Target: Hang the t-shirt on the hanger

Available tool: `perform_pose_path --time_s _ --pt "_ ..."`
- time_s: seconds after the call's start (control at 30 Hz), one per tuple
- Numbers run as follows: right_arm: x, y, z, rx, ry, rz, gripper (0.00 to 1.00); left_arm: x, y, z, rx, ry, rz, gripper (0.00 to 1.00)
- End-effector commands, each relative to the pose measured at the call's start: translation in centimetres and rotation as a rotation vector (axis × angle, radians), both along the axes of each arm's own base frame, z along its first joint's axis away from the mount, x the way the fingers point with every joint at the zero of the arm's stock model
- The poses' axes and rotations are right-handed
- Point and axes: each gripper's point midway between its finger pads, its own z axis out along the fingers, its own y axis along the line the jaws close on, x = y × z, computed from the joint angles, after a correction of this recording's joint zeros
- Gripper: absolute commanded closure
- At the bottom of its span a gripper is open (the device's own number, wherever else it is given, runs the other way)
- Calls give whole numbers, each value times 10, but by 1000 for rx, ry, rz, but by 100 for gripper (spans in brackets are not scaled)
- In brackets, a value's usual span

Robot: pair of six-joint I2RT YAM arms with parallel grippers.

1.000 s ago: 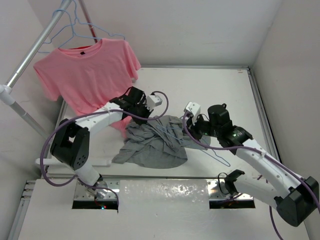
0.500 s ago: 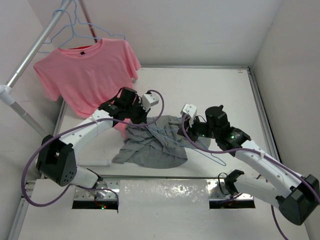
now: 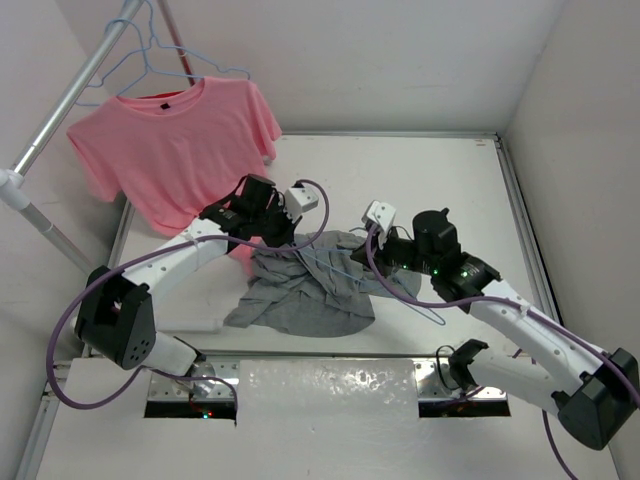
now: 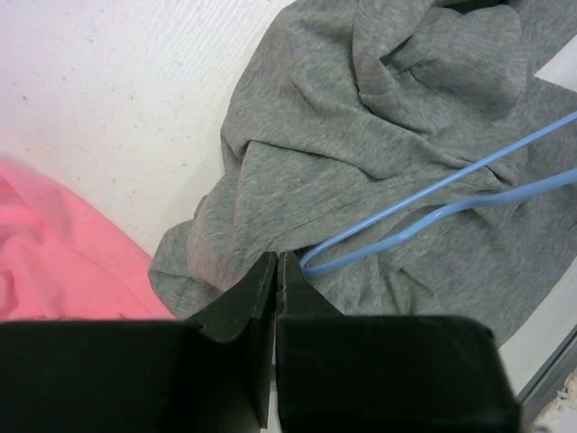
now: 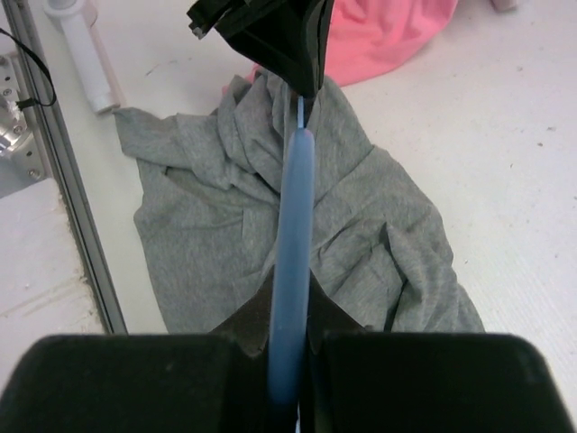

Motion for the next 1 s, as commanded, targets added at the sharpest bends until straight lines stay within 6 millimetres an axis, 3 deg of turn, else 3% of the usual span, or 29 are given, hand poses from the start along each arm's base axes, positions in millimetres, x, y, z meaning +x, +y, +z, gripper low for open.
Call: perform_pose_path --time_s 0.0,0.2,0.37,0.53,0.63,0.8,0.97 --pt "11 12 17 63 -49 2 100 4 -9 9 -39 -40 -24 100" --pt "15 19 18 75 -47 17 100 7 -14 16 -62 -68 -37 100" --pt "23 26 7 53 -66 50 100 -12 -31 37 -164 -81 -172 100" --pt "20 43 21 67 -154 188 100 -32 -47 97 -286 -214 -358 100" --pt "20 49 28 -4 -128 265 100 -35 -56 148 -344 -282 -418 100" --pt "24 54 43 1 -187 300 100 -45 -66 170 -358 -289 -504 100" --pt "25 56 53 31 -228 297 100 -72 -85 184 -369 -260 -570 100"
